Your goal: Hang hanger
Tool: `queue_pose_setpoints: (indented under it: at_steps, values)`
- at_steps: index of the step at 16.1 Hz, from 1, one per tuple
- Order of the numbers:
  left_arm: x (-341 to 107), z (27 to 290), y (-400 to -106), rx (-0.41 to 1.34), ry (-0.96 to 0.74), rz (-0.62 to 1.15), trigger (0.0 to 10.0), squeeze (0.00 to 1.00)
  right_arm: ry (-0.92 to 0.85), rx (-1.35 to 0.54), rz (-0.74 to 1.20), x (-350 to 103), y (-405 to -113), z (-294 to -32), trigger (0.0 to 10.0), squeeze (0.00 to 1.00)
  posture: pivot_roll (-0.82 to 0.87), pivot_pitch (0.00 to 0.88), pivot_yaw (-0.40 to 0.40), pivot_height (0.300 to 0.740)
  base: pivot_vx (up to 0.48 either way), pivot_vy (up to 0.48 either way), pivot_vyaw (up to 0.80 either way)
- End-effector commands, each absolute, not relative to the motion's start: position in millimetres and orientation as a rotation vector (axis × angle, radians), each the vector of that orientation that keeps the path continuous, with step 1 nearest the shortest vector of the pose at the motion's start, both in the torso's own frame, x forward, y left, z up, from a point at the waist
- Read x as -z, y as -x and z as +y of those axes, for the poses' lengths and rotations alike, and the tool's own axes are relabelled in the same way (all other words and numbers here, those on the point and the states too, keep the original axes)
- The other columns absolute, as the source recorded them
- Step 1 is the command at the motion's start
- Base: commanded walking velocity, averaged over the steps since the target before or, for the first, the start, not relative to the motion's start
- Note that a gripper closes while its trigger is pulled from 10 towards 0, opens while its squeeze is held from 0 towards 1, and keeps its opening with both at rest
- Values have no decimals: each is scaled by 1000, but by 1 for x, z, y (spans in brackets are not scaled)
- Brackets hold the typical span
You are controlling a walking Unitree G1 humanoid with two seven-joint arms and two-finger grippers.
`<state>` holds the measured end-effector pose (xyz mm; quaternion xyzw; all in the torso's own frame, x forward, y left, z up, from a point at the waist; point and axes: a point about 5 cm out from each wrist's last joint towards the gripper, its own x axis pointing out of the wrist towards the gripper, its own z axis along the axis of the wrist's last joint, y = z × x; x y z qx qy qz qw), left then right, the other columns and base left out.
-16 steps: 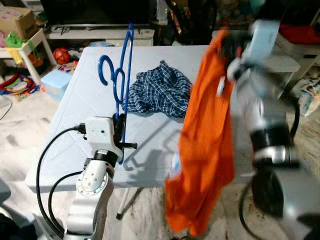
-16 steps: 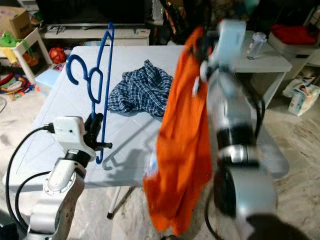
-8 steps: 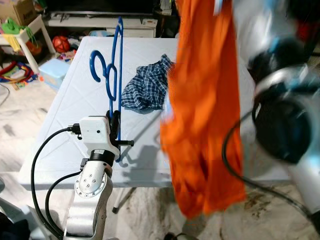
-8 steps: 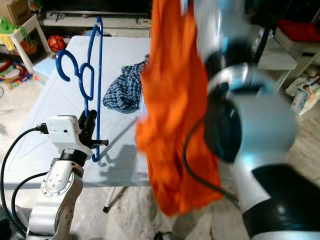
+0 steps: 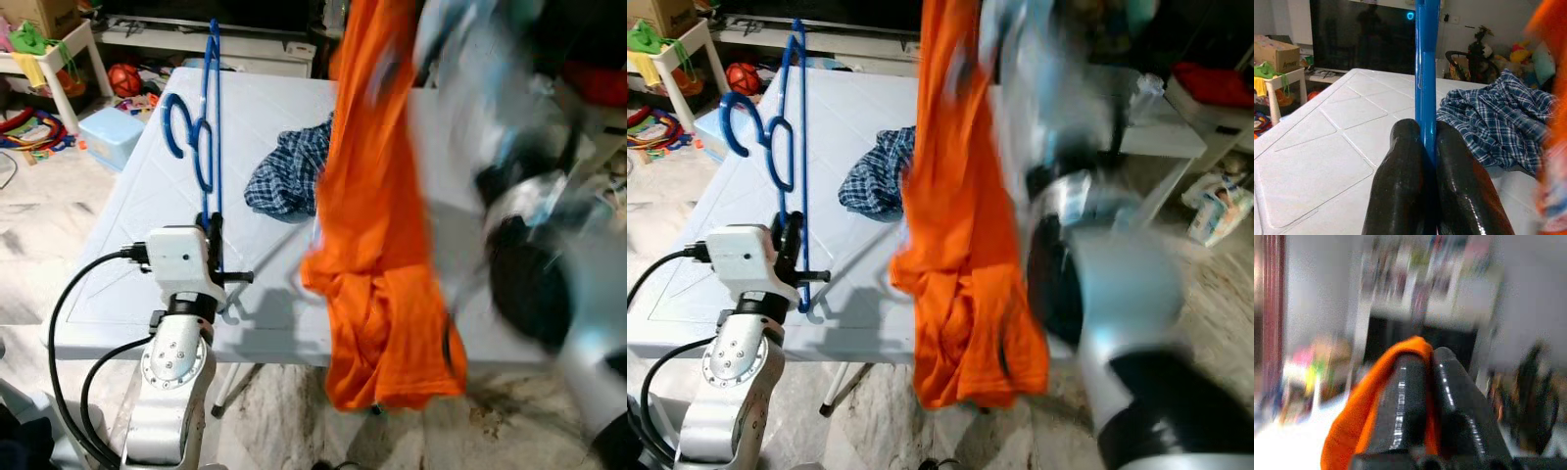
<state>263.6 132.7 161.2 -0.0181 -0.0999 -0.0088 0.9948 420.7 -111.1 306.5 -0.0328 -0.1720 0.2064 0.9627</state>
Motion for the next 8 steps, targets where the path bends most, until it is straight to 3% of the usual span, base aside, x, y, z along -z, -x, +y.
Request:
queue_pose_setpoints:
  at_steps: [1, 4, 8]
  values:
    - [-156, 129, -264, 34, 27, -174, 10000, 0, 143, -456, -309, -294, -420, -120, 10000, 1000, 117, 63, -118, 740, 0, 0, 0]
    - [-154, 124, -266, 72, 33, -167, 10000, 0, 235, -462, -235, -261, -416, -145, 10000, 1000, 86, 70, -90, 740, 0, 0, 0]
    - [-153, 118, -266, 119, 41, -157, 10000, 0, 338, -614, -220, -244, -401, -163, 10000, 1000, 73, 74, -71, 740, 0, 0, 0]
